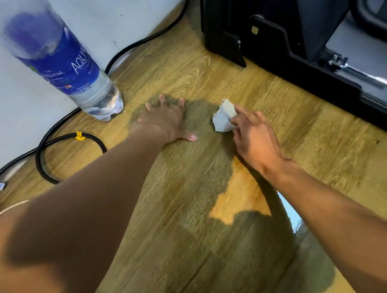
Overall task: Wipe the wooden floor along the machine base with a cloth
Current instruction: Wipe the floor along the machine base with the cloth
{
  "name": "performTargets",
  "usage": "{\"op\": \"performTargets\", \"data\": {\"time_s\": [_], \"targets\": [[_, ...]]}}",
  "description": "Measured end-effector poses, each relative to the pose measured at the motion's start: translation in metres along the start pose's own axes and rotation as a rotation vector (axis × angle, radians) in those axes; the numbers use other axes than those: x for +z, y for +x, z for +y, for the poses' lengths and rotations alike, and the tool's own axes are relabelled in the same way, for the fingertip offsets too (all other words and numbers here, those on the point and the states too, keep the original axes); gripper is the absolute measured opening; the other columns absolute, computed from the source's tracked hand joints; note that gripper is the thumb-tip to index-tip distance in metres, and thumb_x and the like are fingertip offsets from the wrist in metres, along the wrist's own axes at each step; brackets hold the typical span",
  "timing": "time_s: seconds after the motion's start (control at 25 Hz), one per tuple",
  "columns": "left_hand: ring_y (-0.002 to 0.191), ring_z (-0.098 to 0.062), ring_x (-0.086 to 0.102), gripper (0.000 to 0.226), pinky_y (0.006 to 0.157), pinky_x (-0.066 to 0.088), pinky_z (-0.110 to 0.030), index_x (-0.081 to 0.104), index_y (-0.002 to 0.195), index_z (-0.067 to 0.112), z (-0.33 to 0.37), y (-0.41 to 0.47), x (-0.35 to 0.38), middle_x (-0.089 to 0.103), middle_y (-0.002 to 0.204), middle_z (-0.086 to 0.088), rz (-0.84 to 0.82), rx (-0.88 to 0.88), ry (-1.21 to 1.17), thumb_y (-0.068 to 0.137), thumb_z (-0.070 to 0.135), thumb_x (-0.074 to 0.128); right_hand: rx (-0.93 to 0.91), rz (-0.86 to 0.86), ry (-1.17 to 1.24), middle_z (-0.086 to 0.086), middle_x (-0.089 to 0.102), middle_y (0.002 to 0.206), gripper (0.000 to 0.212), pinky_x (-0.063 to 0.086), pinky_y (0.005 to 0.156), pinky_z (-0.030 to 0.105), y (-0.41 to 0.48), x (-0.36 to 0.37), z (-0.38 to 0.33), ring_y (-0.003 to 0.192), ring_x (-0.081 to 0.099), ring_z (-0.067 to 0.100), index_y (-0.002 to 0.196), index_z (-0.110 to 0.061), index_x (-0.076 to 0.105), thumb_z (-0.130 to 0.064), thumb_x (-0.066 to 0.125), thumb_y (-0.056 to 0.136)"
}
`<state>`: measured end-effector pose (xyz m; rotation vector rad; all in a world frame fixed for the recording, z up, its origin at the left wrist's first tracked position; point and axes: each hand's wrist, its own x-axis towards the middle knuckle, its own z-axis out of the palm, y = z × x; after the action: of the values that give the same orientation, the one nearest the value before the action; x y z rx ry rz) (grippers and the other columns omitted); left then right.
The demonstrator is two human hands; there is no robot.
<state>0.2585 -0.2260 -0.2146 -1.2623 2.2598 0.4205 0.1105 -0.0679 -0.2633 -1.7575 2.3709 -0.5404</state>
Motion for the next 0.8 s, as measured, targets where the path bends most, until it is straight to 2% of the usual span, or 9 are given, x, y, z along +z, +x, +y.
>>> {"op": "performTargets", "data": {"time_s": [0.08,0.2,0.24,0.4,0.44,0.56,0.64,0.76,0.8], "targets": [[0.14,-0.051,-0.001,0.116,0.109,0.02,-0.064,-0.004,0.151,0.031,0.002,0.001,0.002,-0.014,0.157,-0.017,-0.002,0.006,0.017,0.068,0.063,0.069,-0.081,-0.017,0.078,0.011,0.048,0.139,0.031,0.044,0.099,0.047,-0.019,0.01,-0.016,0.119,0.051,0.029,0.122,-0.018,0.054,-0.026,0.05,0.093],[0.139,-0.052,-0.002,0.116,0.109,0.02,-0.064,-0.006,0.151,0.029,0.0,0.006,0.006,-0.014,0.156,-0.019,0.002,0.032,0.027,0.069,0.063,0.068,-0.373,-0.096,-0.041,0.013,0.052,0.136,0.032,0.048,0.093,0.046,-0.03,0.003,-0.007,0.117,0.054,0.032,0.117,-0.012,0.057,-0.006,0.06,0.086],[0.139,-0.052,-0.002,0.117,0.109,0.02,-0.064,-0.006,0.151,0.028,-0.001,0.008,0.007,-0.014,0.156,-0.021,0.0,0.038,0.029,0.069,0.063,0.068,-0.312,-0.093,-0.043,0.011,0.051,0.138,0.04,0.046,0.096,0.044,-0.013,-0.006,0.009,0.118,0.051,0.03,0.122,-0.014,0.054,0.0,0.058,0.085],[0.14,-0.05,-0.003,0.122,0.11,0.017,-0.064,-0.008,0.151,0.025,-0.005,0.016,0.005,-0.012,0.155,-0.025,-0.018,0.063,0.03,0.066,0.066,0.068,0.215,0.038,-0.067,0.01,0.039,0.146,0.053,0.032,0.106,0.043,0.044,-0.027,0.045,0.127,0.038,0.028,0.134,-0.018,0.044,0.004,0.046,0.085],[0.14,-0.05,-0.003,0.122,0.11,0.017,-0.064,-0.009,0.151,0.025,-0.006,0.016,0.006,-0.013,0.154,-0.025,-0.024,0.063,0.034,0.065,0.066,0.067,0.194,0.011,-0.105,0.009,0.037,0.148,0.051,0.032,0.107,0.044,0.041,-0.022,0.041,0.128,0.037,0.028,0.134,-0.018,0.045,0.0,0.045,0.087],[0.139,-0.052,-0.005,0.122,0.109,0.017,-0.065,-0.011,0.15,0.025,-0.005,0.015,0.008,-0.016,0.154,-0.026,-0.032,0.062,0.042,0.067,0.066,0.067,-0.109,-0.07,-0.097,0.004,0.039,0.148,0.046,0.036,0.105,0.046,0.019,-0.015,0.037,0.126,0.04,0.027,0.133,-0.021,0.05,-0.006,0.048,0.09],[0.139,-0.052,-0.005,0.121,0.109,0.017,-0.066,-0.012,0.15,0.025,-0.005,0.015,0.007,-0.017,0.153,-0.026,-0.044,0.056,0.028,0.067,0.065,0.067,-0.038,-0.063,-0.131,0.002,0.041,0.147,0.051,0.033,0.106,0.046,0.04,-0.026,0.058,0.126,0.041,0.027,0.133,-0.022,0.05,0.001,0.052,0.088],[0.139,-0.053,-0.005,0.121,0.109,0.016,-0.066,-0.011,0.15,0.025,-0.004,0.016,0.004,-0.017,0.153,-0.026,-0.051,0.053,0.006,0.068,0.063,0.069,0.27,0.046,-0.09,0.008,0.043,0.145,0.053,0.033,0.104,0.045,0.059,-0.028,0.065,0.123,0.041,0.031,0.134,-0.017,0.05,0.005,0.047,0.086],[0.139,-0.053,-0.005,0.121,0.109,0.015,-0.066,-0.012,0.15,0.025,-0.004,0.016,0.004,-0.017,0.153,-0.027,-0.056,0.056,0.004,0.069,0.063,0.069,0.229,0.019,-0.049,0.009,0.044,0.144,0.049,0.035,0.104,0.046,0.048,-0.019,0.051,0.121,0.043,0.032,0.133,-0.017,0.049,0.002,0.045,0.088]]}}
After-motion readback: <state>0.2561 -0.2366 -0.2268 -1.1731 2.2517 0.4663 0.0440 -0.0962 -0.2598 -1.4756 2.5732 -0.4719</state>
